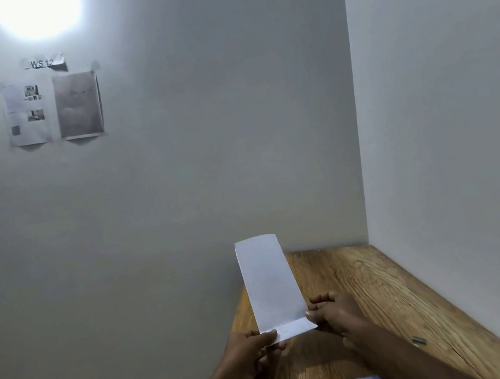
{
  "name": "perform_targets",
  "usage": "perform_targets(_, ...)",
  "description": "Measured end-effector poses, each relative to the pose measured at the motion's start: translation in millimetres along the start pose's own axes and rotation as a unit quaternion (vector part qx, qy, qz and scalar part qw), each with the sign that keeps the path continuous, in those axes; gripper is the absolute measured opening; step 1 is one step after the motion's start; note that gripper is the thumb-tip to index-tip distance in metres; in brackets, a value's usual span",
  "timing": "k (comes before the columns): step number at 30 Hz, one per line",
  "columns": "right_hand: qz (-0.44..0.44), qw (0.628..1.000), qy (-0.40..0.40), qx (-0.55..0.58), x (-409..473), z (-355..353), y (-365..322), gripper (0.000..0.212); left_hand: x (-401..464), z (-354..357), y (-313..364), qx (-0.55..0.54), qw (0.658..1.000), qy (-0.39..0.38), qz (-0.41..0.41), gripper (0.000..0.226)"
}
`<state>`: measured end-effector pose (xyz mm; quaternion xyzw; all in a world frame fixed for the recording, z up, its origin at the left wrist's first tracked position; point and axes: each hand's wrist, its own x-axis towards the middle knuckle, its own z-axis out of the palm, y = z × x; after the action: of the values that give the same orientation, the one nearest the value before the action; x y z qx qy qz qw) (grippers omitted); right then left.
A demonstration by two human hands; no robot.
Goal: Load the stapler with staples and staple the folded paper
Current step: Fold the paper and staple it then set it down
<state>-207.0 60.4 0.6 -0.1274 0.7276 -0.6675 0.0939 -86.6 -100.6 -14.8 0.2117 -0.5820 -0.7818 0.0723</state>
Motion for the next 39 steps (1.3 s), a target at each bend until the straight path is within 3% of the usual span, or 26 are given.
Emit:
perform_targets(5,-0.054,0.997,-0.006,-0.057,-1,-22,1,0.018,7,7,-2,-0.009,1.0,0.013,0.006,0.024)
perform_targets(7,-0.103,0.983,0.004,-0.152,0,-39,4,0.014,8,7,-2,-0.002,1.0,0.016,0.008,0.024)
perform_targets(9,-0.153,0.943,-0.007,-0.297,1,-60,5,0.014,8,6,-3,0.006,1.0,0.018,0.012,0.023)
perform_targets(12,-0.165,0.882,-0.063,-0.437,0,-90,2,0.031,10,5,-5,0.011,1.0,0.011,0.015,0.022)
perform_targets(16,-0.121,0.821,-0.157,-0.535,-8,-119,-4,0.051,13,4,-8,0.011,1.0,0.007,0.025,0.024)
perform_targets(20,-0.139,0.774,-0.186,-0.589,-15,-130,2,0.05,13,4,-10,0.004,0.999,0.008,0.032,0.023)
perform_targets(28,-0.195,0.865,-0.147,-0.438,-14,-113,15,0.014,10,5,-9,-0.001,1.0,0.01,0.024,0.026)
perform_targets(33,-0.238,0.904,-0.122,-0.334,-13,-90,10,0.028,8,5,-8,-0.008,0.999,0.012,0.032,0.022)
perform_targets(39,-0.275,0.904,-0.117,-0.307,-15,-73,10,0.033,5,7,-7,-0.007,0.999,0.015,0.04,0.02)
